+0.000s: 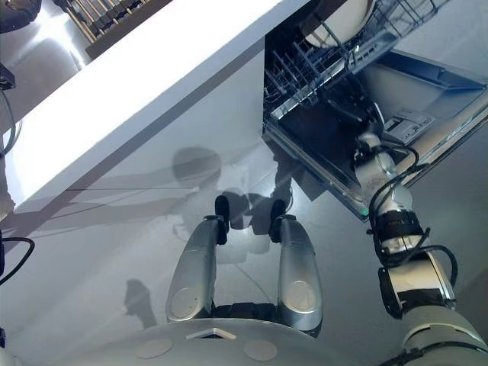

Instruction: Pick up plates and place into dishwasher.

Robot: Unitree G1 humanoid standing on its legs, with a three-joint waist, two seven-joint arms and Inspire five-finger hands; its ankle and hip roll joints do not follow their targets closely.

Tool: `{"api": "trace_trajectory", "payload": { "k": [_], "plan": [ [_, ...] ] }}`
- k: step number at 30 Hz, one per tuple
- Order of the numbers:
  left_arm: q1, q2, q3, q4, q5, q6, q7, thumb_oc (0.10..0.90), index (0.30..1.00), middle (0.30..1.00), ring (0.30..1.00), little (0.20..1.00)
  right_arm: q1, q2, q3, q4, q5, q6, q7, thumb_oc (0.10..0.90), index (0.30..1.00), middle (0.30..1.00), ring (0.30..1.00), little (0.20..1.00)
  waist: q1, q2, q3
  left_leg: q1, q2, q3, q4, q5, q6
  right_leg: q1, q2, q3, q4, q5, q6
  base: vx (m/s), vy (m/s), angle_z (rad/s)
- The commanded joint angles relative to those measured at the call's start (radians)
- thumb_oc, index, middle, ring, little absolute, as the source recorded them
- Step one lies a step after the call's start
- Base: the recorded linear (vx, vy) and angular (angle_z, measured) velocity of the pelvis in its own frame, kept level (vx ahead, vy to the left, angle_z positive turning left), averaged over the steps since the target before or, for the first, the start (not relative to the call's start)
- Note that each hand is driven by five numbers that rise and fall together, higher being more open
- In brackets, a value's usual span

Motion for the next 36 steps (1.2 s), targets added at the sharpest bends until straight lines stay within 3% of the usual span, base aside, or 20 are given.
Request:
{"api": "trace_trajectory", "payload": {
  "k": [1, 5, 10, 13, 17, 19, 24, 30, 36],
  "plan": [
    [-0.055, -0.022, 0.059, -0.059, -0.011, -0.13, 0.037, 0.8, 0.9, 0.9, 0.9, 0.9, -0.254, 0.15, 0.042, -0.306, 0.268, -0.078, 0.103, 0.8, 0.9, 0.9, 0.9, 0.9, 0.034, 0.009, -0.098, 0.07, -0.059, 0.132, -0.135, 0.007, 0.034, -0.031, 0.027, 0.1, 0.044, -0.027, 0.052, 0.01, 0.13, 0.07],
    [-0.035, -0.052, 0.06, -0.082, 0.012, -0.117, 0.04, 0.8, 0.9, 0.9, 0.9, 0.9, -0.26, 0.183, 0.065, -0.313, 0.241, -0.107, 0.015, 0.8, 0.9, 0.9, 0.9, 0.9, 0.027, 0.003, -0.112, 0.08, -0.063, 0.158, -0.137, -0.002, 0.04, -0.024, 0.028, 0.121, -0.001, -0.004, 0.062, 0.04, 0.122, 0.05],
    [0.024, -0.058, 0.072, -0.148, 0.027, -0.08, -0.024, 0.8, 0.9, 0.9, 0.9, 0.9, -0.231, 0.119, 0.072, -0.298, -0.108, -0.162, -0.131, 0.8, 0.9, 0.9, 0.9, 0.9, 0.017, -0.013, -0.137, 0.134, -0.063, 0.187, -0.165, -0.008, 0.042, 0.03, 0.028, 0.141, -0.078, 0.025, 0.076, 0.06, 0.069, -0.03],
    [0.076, -0.06, 0.093, -0.19, 0.012, -0.061, -0.055, 0.8, 0.9, 0.9, 0.9, 0.9, -0.171, 0.07, 0.039, -0.293, -0.225, -0.164, -0.113, 0.8, 0.9, 0.9, 0.9, 0.9, 0.007, -0.027, -0.154, 0.183, -0.062, 0.199, -0.199, -0.007, 0.04, 0.081, 0.031, 0.151, -0.134, 0.041, 0.086, 0.09, 0.024, 0.02],
    [0.158, -0.077, 0.14, -0.208, -0.004, -0.063, -0.092, 0.8, 0.9, 0.9, 0.9, 0.9, -0.067, 0.018, -0.043, -0.294, -0.266, -0.169, -0.063, 0.8, 0.9, 0.9, 0.9, 0.9, -0.008, -0.04, -0.18, 0.253, -0.06, 0.217, -0.25, 0.0, 0.042, 0.148, 0.035, 0.158, -0.21, 0.067, 0.102, 0.1, 0.023, -0.09],
    [0.249, -0.101, 0.199, -0.21, 0.005, -0.086, -0.116, 0.8, 0.9, 0.9, 0.9, 0.9, 0.056, -0.002, -0.15, -0.286, -0.25, -0.166, 0.012, 0.8, 0.9, 0.9, 0.9, 0.9, -0.026, -0.048, -0.205, 0.305, -0.065, 0.225, -0.289, -0.003, 0.045, 0.194, 0.04, 0.17, -0.26, 0.08, 0.118, 0.12, 0.031, -0.2],
    [0.442, -0.163, 0.313, -0.211, 0.017, -0.128, -0.184, 0.8, 0.9, 0.9, 0.9, 0.9, 0.272, -0.033, -0.354, -0.264, -0.237, -0.18, 0.077, 0.8, 0.9, 0.9, 0.9, 0.9, -0.053, -0.054, -0.258, 0.406, -0.076, 0.239, -0.373, -0.002, 0.053, 0.283, 0.039, 0.182, -0.36, 0.112, 0.151, 0.11, 0.038, -0.24],
    [0.582, -0.206, 0.38, -0.218, 0.001, -0.17, -0.211, 0.8, 0.9, 0.9, 0.9, 0.9, 0.455, -0.146, -0.527, -0.105, -0.468, -0.297, -0.055, 0.8, 0.9, 0.9, 0.9, 0.9, -0.078, -0.053, -0.314, 0.492, -0.078, 0.263, -0.436, 0.001, 0.057, 0.358, 0.038, 0.18, -0.423, 0.133, 0.176, 0.04, 0.016, -0.22],
    [0.632, -0.214, 0.384, -0.214, -0.071, -0.176, -0.317, 0.8, 0.9, 0.9, 0.9, 0.9, 0.542, -0.212, -0.607, 0.045, -0.627, -0.277, -0.201, 0.8, 0.9, 0.9, 0.9, 0.9, -0.088, -0.047, -0.338, 0.526, -0.075, 0.253, -0.47, 0.009, 0.054, 0.387, 0.049, 0.163, -0.402, 0.105, 0.179, 0.0, -0.046, -0.2]
  ]
}}
